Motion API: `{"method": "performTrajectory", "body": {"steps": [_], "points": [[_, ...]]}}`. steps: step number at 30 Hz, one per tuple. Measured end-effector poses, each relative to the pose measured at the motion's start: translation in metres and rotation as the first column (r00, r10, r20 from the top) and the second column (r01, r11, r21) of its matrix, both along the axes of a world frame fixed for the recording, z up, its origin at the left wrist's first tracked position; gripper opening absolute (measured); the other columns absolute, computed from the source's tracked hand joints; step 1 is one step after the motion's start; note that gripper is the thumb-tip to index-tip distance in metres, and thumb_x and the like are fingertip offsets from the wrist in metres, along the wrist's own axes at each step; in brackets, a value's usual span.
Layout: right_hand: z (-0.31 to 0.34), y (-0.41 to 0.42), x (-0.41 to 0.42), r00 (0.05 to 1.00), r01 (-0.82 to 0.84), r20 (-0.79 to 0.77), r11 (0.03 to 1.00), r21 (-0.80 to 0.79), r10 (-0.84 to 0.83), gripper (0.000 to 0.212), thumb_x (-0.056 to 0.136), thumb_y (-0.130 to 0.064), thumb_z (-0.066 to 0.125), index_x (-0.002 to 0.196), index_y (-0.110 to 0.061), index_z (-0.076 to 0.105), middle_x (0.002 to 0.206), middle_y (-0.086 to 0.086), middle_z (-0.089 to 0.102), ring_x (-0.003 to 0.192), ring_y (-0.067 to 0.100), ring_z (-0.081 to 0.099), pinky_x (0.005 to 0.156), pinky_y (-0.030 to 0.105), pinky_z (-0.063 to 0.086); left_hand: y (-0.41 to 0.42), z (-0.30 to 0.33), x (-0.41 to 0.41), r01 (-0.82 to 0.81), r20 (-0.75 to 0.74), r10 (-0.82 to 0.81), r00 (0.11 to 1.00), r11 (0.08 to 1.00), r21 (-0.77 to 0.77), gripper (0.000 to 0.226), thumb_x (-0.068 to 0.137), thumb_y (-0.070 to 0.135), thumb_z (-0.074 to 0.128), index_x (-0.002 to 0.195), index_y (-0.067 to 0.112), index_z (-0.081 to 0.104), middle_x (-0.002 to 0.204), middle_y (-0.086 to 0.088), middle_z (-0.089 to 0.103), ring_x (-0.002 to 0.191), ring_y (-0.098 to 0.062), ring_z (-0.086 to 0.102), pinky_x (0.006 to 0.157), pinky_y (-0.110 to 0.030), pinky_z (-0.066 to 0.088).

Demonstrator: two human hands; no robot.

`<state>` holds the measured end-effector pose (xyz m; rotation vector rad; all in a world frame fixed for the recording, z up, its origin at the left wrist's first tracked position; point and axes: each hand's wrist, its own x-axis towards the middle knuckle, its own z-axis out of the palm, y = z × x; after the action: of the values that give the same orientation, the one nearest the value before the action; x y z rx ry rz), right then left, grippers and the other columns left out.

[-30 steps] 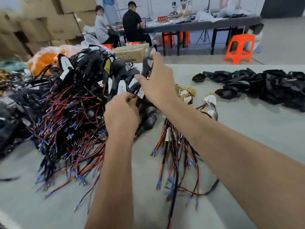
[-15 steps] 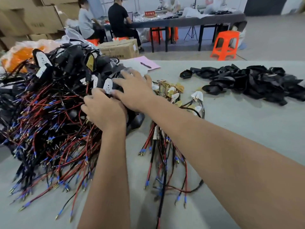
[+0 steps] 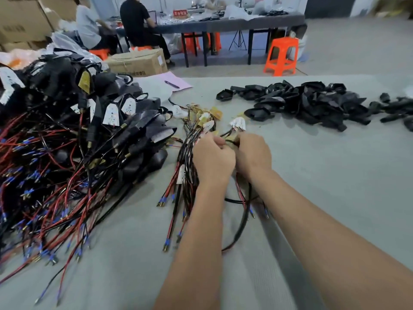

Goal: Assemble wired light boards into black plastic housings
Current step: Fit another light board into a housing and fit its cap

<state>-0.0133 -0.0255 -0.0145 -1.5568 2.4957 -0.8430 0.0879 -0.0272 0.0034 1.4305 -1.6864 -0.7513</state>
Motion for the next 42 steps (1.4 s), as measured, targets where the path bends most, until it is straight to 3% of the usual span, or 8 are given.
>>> {"method": "performTrajectory", "body": {"steps": [9, 14, 16, 19, 23, 30, 36, 42], "points": [[0.029, 0.036, -0.042, 0.915, 0.131, 0.395, 0.860, -0.494, 0.087, 0.024, 0.096, -0.025, 0.065, 0.075, -0.015, 0.070, 0.063, -0.006, 0.062, 0.062, 0.013, 0.054, 0.061, 0.026, 0.042, -0.003, -0.012, -0.029, -0.005, -0.357, 0.123, 0.926, 0.949, 0.315, 0.027, 0.099, 0.025, 0.053, 0.084, 0.005, 0.062, 0.080, -0.006, 0.065, 0.084, -0.030, 0.070, 0.083, -0.038, 0.056], [0.026, 0.064, -0.073, 0.751, 0.241, 0.650, 0.868, -0.433, 0.116, 0.025, 0.097, -0.023, 0.064, 0.074, -0.014, 0.069, 0.051, -0.003, 0.055, 0.049, 0.015, 0.046, 0.050, 0.026, 0.036, 0.007, -0.002, -0.050, 0.217, -0.654, 0.131, 0.745, 0.880, 0.423, 0.026, 0.105, 0.032, 0.054, 0.092, 0.011, 0.061, 0.098, -0.011, 0.068, 0.076, -0.025, 0.067, 0.077, -0.036, 0.061], [0.022, 0.077, -0.089, 0.566, 0.368, 0.815, 0.845, -0.386, 0.126, 0.027, 0.102, -0.021, 0.058, 0.077, -0.011, 0.064, 0.051, -0.002, 0.050, 0.040, 0.012, 0.038, 0.042, 0.020, 0.028, 0.015, 0.001, -0.062, 0.298, -0.660, 0.047, 0.750, 0.866, 0.401, 0.023, 0.105, 0.028, 0.055, 0.102, 0.008, 0.064, 0.105, -0.013, 0.070, 0.077, -0.024, 0.068, 0.072, -0.030, 0.061], [0.016, 0.100, -0.118, 0.125, 0.552, 0.967, 0.794, -0.254, 0.222, 0.031, 0.109, -0.023, 0.045, 0.081, -0.012, 0.055, 0.058, -0.001, 0.044, 0.036, 0.007, 0.032, 0.036, 0.015, 0.022, 0.037, -0.001, -0.091, 0.365, -0.542, -0.135, 0.830, 0.865, 0.343, 0.018, 0.102, 0.023, 0.059, 0.094, 0.009, 0.066, 0.099, -0.013, 0.072, 0.074, -0.022, 0.067, 0.076, -0.033, 0.061], [0.008, 0.125, -0.156, -0.062, 0.591, 0.953, 0.780, -0.205, 0.298, 0.038, 0.111, -0.032, 0.040, 0.077, -0.017, 0.047, 0.052, -0.004, 0.041, 0.035, 0.006, 0.029, 0.032, 0.018, 0.021, 0.065, -0.005, -0.131, 0.423, -0.430, -0.277, 0.859, 0.858, 0.292, 0.024, 0.101, 0.025, 0.059, 0.081, 0.012, 0.066, 0.084, -0.007, 0.071, 0.070, -0.022, 0.069, 0.085, -0.044, 0.060], [0.007, 0.165, -0.211, 0.036, 0.538, 0.843, 0.700, -0.469, 0.537, 0.033, 0.105, -0.035, 0.053, 0.075, -0.022, 0.046, 0.050, -0.008, 0.026, 0.039, 0.005, 0.024, 0.033, 0.019, 0.021, 0.095, -0.015, -0.215, 0.584, -0.219, -0.548, 0.807, 0.797, 0.157, 0.026, 0.100, 0.022, 0.058, 0.085, 0.006, 0.071, 0.086, -0.014, 0.074, 0.080, -0.034, 0.072, 0.082, -0.045, 0.059], [-0.005, 0.180, -0.231, -0.007, 0.723, 0.810, 0.563, -0.401, 0.586, 0.025, 0.107, -0.015, 0.039, 0.094, -0.015, 0.061, 0.052, -0.005, 0.022, 0.041, 0.008, 0.022, 0.039, 0.020, 0.016, 0.063, -0.017, -0.275, 0.364, 0.168, -0.354, 0.920, 0.931, -0.031, 0.024, 0.094, 0.019, 0.053, 0.115, 0.016, 0.064, 0.122, -0.013, 0.060, 0.117, -0.034, 0.054, 0.087, -0.034, 0.039], [-0.005, 0.179, -0.237, -0.009, 0.708, 0.833, 0.593, -0.385, 0.552, 0.040, 0.106, -0.030, 0.033, 0.075, -0.014, 0.052, 0.054, 0.001, 0.032, 0.043, 0.015, 0.030, 0.041, 0.018, 0.021, 0.040, -0.027, -0.316, 0.268, 0.490, -0.231, 0.840, 0.963, -0.005, 0.042, 0.097, 0.043, 0.052, 0.128, 0.014, 0.053, 0.142, -0.021, 0.034, 0.130, -0.039, 0.032, 0.103, -0.042, 0.035]]}}
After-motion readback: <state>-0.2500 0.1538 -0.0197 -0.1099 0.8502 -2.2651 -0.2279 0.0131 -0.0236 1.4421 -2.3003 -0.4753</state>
